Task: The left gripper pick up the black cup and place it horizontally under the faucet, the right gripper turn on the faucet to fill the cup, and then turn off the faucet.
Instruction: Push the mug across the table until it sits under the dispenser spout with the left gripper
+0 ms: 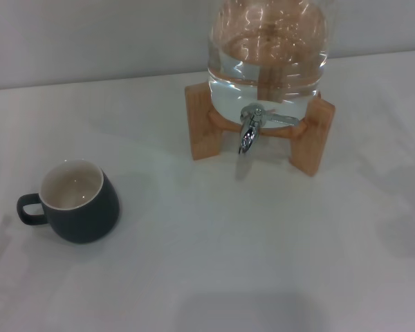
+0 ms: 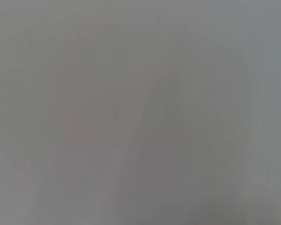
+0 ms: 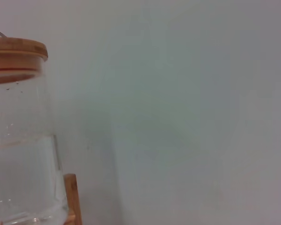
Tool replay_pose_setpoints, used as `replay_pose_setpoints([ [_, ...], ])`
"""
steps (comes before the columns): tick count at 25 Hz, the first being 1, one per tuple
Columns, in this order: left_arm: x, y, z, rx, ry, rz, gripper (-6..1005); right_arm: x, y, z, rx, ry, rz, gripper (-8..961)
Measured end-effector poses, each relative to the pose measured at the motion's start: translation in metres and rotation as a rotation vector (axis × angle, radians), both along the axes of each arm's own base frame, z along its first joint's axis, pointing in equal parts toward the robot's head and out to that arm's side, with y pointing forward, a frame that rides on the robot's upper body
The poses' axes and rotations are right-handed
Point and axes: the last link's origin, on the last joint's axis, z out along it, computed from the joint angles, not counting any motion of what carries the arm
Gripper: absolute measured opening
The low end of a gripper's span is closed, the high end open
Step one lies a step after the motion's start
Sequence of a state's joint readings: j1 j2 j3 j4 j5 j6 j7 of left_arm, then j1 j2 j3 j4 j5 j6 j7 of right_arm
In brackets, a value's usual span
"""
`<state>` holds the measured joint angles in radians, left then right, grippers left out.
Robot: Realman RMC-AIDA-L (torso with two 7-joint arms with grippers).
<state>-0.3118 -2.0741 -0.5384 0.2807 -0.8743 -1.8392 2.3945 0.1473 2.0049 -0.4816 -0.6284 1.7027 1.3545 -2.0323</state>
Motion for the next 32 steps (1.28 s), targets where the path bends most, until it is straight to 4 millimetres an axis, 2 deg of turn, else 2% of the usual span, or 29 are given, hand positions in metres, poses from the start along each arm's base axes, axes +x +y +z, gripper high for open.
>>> replay_pose_setpoints([
  [17, -0.003, 0.003, -0.003, -0.013, 0.010, 0.030, 684, -0.002, 0.003, -0.001, 0.000, 0.004, 0.006, 854],
  [27, -0.010, 0.013, -0.025, -0.053, 0.057, 0.114, 684, -0.003, 0.005, -0.001, 0.001, 0.005, 0.011, 854],
  [32, -0.005, 0.019, -0.039, -0.058, 0.092, 0.116, 683, -0.001, 0.006, 0.000, 0.005, -0.001, -0.005, 854],
])
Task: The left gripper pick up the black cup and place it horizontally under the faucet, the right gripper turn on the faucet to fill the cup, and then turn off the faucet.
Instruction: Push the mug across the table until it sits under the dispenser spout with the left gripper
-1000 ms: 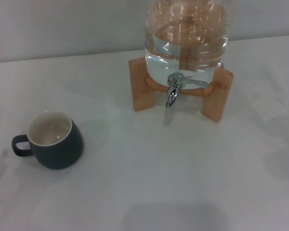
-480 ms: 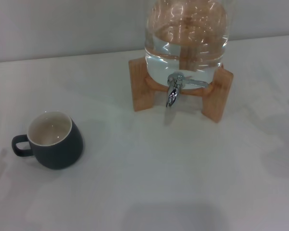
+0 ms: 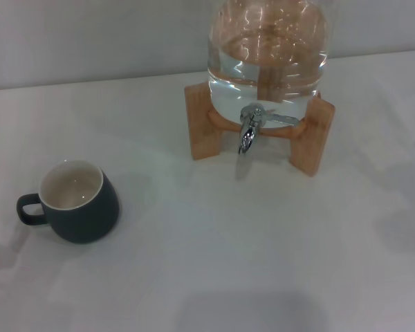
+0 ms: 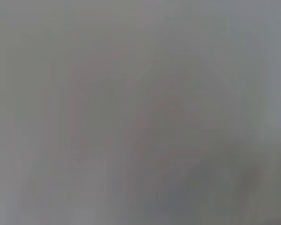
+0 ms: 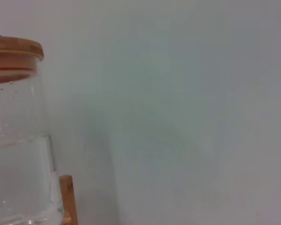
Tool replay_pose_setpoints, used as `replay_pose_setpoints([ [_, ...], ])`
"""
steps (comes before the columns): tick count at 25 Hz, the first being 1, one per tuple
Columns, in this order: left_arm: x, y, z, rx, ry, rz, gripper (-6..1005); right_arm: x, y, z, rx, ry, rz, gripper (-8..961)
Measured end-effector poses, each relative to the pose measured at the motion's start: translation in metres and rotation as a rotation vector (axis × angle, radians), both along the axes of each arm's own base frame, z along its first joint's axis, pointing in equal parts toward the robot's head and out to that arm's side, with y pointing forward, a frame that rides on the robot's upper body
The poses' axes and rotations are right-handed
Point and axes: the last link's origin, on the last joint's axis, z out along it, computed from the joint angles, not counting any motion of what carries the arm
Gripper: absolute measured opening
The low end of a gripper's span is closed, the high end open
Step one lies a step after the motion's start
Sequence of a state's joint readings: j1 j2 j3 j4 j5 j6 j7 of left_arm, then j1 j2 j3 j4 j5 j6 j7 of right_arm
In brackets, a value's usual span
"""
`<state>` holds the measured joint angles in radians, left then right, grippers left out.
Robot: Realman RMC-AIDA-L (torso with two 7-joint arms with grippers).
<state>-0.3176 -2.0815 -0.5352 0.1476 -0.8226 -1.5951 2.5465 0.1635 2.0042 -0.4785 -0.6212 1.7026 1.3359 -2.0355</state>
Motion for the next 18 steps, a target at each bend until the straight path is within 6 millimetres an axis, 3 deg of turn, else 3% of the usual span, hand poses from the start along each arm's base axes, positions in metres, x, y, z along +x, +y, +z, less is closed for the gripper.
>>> replay_pose_setpoints([
  [18, 0.001, 0.010, -0.019, -0.013, 0.074, 0.037, 683, 0.000, 0.002, 0.005, 0.014, -0.006, 0.000, 854],
])
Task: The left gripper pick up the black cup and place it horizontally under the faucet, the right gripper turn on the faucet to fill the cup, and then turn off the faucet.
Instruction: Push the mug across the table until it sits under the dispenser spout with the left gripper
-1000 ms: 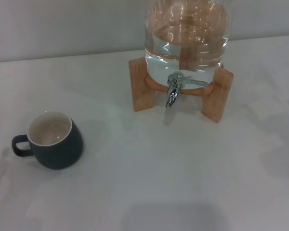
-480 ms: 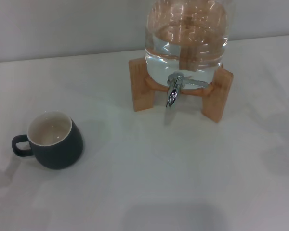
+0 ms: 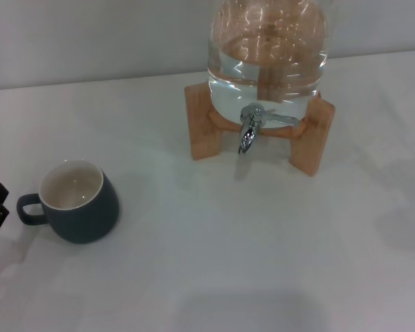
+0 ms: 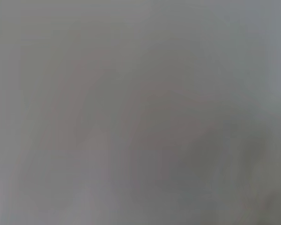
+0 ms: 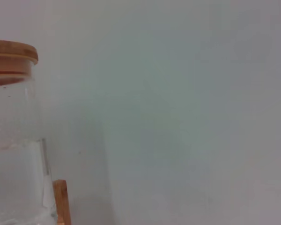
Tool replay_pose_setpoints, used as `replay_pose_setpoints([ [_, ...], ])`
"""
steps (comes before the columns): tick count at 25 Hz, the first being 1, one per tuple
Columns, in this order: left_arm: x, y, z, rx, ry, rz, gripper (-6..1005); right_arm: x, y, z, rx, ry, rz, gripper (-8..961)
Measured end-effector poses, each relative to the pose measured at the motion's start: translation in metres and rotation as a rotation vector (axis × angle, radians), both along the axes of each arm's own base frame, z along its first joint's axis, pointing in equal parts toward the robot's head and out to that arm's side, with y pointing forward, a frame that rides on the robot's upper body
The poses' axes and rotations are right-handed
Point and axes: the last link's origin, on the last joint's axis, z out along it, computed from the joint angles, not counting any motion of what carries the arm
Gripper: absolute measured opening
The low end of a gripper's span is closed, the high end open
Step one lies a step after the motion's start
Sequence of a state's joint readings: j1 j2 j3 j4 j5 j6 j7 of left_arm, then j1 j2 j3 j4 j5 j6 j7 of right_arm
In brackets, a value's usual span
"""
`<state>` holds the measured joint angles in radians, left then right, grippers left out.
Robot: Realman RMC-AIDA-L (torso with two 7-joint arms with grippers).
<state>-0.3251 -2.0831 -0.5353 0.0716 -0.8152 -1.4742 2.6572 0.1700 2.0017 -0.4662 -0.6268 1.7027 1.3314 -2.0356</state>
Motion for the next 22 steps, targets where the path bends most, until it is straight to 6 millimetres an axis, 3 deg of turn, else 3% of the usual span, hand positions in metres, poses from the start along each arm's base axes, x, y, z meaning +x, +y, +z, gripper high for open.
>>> replay_pose_setpoints([
  [11, 0.003, -0.003, -0.001, 0.023, -0.002, -0.012, 683, -0.002, 0.003, 0.000, 0.000, 0.002, 0.007, 854],
  [22, 0.001, -0.025, 0.006, 0.075, -0.044, -0.029, 683, -0.002, 0.004, 0.000, 0.005, 0.004, 0.004, 854],
])
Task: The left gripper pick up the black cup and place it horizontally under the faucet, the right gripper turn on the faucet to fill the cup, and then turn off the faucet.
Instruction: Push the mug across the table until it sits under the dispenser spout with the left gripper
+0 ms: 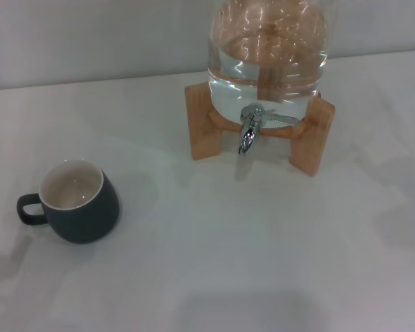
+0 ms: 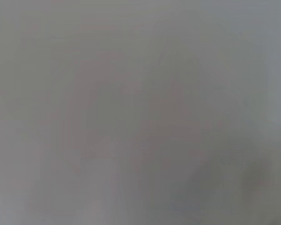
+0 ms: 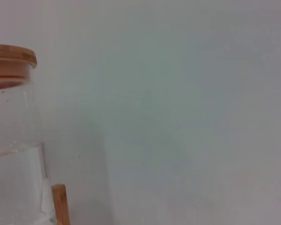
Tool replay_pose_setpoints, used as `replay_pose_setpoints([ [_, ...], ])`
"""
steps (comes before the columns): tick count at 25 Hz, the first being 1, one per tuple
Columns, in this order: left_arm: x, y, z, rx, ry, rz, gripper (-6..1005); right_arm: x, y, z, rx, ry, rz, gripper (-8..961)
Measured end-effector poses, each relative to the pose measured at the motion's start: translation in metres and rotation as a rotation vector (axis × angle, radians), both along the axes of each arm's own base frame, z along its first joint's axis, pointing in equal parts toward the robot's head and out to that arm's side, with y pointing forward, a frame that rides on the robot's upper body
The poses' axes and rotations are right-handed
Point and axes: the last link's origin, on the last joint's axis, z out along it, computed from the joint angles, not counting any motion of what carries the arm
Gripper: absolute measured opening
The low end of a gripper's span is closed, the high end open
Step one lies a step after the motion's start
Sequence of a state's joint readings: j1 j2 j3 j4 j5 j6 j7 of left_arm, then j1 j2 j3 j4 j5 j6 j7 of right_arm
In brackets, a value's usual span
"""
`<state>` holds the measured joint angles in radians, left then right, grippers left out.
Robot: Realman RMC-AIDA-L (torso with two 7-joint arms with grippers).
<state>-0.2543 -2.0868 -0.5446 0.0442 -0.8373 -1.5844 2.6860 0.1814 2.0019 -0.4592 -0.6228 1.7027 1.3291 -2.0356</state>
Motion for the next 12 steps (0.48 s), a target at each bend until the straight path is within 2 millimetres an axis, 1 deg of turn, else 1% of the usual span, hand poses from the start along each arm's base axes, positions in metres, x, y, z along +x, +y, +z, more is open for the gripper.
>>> replay_pose_setpoints([
  [5, -0.0011, -0.0024, -0.0019, -0.002, -0.008, 0.012, 683, 0.0002, -0.0001, 0.0001, 0.001, 0.001, -0.001, 854],
  [12, -0.0080, 0.0013, -0.0071, -0.031, 0.010, 0.066, 683, 0.0004, -0.0004, -0.0007, 0.001, 0.003, -0.002, 854],
])
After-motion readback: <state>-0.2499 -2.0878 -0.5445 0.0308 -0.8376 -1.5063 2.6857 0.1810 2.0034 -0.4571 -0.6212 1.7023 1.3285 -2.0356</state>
